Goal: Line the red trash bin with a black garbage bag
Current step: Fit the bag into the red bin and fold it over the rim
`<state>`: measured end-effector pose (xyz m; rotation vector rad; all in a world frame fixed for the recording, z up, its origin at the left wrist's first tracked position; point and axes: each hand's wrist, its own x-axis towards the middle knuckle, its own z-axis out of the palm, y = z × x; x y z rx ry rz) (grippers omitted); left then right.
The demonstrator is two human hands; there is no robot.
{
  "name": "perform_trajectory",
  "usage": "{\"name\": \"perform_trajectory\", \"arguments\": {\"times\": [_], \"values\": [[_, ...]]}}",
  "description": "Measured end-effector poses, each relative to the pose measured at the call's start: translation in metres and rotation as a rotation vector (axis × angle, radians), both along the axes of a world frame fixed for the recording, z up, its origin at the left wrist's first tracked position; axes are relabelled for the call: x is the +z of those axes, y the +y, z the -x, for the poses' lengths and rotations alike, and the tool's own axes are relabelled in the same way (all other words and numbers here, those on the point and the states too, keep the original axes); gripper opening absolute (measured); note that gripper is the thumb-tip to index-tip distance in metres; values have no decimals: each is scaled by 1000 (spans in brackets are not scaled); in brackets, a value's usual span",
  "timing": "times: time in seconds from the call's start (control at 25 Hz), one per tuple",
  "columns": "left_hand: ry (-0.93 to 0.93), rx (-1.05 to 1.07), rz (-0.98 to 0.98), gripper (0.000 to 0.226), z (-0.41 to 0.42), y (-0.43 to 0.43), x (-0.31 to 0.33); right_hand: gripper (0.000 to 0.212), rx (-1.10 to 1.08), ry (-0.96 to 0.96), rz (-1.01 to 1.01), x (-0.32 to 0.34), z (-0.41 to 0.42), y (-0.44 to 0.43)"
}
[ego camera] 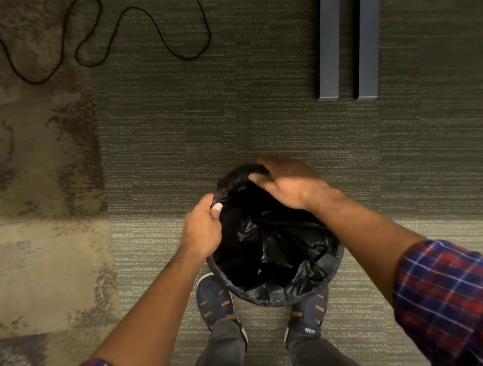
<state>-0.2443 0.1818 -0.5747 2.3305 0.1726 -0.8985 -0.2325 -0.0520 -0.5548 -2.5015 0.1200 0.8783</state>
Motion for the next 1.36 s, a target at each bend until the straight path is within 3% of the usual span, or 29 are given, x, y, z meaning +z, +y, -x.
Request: {"name": "perform_trajectory", "arguments": {"times": [0.28,0.36,0.44,0.52,0.56,0.64,0.72,0.8,1.04,1.24,1.36], "values": [[21,-59,-2,27,-6,-4,-3,67,-325,199,-251,-6,-7,-22],[36,-60,-21,27,-8,-7,-3,58,-299,-22,-148,-6,2,-26],[51,-38,-23,27,-12,-8,-5,41,-207,-434,100,-3,21,-24],[55,-19,-19,28,-17,-11,-6,30,-37,-587,161,5,45,-4],[53,-20,-16,28,-20,-12,-6,29,102,-557,116,0,59,8],[44,-36,-10,28,-21,-14,-7,41,354,-221,73,-26,86,29],[42,-51,-13,27,-18,-14,-5,64,473,180,190,-59,105,32],[43,-51,-10,27,-18,-13,-7,80,559,408,297,-84,120,28],[65,-26,9,26,-20,-9,-10,93,547,578,322,-97,134,21],[83,-18,4,27,-22,-11,-10,73,435,302,257,-82,109,35],[64,-39,21,27,-19,-9,-13,86,487,509,267,-103,103,39]]}}
